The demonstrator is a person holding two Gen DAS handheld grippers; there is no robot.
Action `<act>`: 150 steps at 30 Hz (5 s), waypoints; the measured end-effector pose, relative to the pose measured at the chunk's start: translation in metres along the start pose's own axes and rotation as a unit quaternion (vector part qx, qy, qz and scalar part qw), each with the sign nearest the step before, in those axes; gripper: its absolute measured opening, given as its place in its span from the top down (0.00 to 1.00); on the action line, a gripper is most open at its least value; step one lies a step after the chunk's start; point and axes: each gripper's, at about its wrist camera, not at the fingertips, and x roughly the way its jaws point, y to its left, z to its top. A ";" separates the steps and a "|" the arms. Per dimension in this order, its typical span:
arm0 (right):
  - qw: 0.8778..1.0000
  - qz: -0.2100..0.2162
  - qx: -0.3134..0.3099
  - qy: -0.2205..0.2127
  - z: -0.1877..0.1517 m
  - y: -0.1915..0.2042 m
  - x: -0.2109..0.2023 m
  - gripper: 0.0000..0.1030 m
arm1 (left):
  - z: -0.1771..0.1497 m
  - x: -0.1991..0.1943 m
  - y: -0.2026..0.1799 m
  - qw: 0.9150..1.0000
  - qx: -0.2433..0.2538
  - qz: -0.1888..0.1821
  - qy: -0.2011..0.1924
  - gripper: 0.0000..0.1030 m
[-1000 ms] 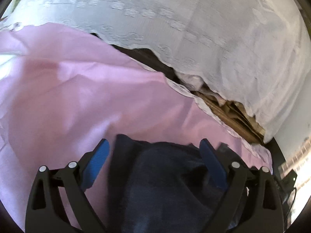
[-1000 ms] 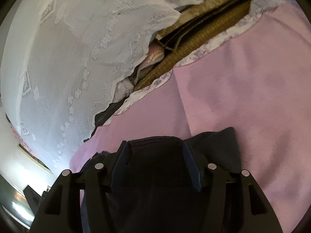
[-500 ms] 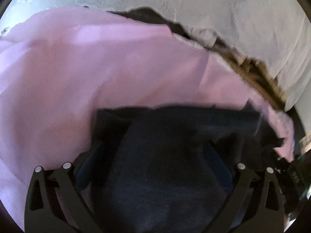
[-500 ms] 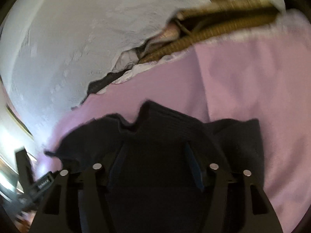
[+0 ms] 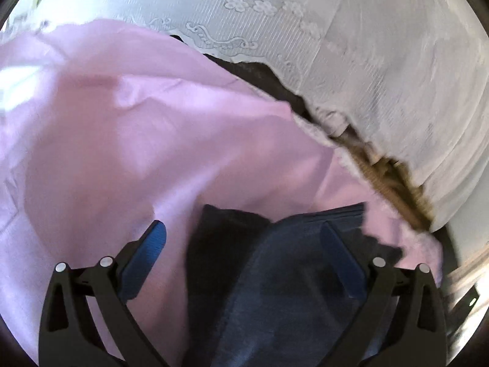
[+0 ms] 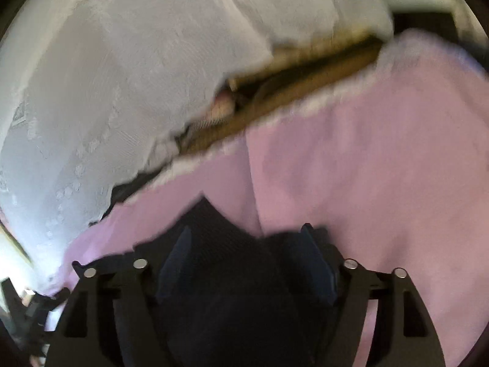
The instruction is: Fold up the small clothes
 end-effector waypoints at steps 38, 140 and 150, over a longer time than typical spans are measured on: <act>0.981 -0.085 -0.152 0.087 -0.029 0.041 0.009 0.04 | -0.007 0.001 -0.037 0.982 0.128 0.135 -0.018 0.04; 0.937 0.240 0.191 0.165 -0.060 -0.075 -0.010 0.55 | -0.143 -0.061 -0.023 0.961 0.205 0.162 0.085 0.04; 0.959 0.192 0.122 0.168 -0.062 -0.051 -0.015 0.72 | -0.125 -0.073 -0.053 0.970 0.197 0.136 0.039 0.04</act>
